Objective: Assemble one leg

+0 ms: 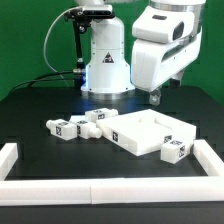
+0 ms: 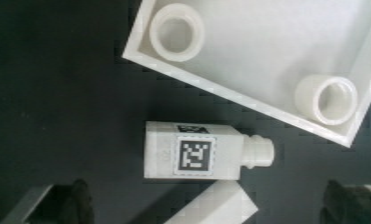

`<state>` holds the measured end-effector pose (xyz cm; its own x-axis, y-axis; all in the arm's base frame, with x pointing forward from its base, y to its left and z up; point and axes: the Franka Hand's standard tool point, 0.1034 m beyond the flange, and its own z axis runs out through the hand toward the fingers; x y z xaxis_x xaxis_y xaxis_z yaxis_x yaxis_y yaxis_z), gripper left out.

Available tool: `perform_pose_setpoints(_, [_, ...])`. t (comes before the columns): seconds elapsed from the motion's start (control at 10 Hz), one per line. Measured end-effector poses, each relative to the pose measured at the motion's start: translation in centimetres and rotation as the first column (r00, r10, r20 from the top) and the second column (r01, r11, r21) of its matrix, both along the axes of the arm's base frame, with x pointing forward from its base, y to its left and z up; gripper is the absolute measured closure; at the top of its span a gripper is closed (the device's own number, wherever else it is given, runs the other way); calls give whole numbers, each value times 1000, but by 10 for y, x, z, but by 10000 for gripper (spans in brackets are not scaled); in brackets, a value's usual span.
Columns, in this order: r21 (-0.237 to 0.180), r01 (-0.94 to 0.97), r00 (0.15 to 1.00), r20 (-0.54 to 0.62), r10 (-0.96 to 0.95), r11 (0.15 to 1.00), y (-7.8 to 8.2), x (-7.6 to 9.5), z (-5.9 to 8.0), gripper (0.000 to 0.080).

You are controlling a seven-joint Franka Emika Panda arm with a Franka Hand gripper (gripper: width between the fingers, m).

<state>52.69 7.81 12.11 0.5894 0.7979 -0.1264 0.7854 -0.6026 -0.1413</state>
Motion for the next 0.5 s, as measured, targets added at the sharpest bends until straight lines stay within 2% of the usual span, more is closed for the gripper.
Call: perform_pose_setpoints(0.5, [-1, 0, 1000, -1, 0, 1000, 0, 0, 0, 150])
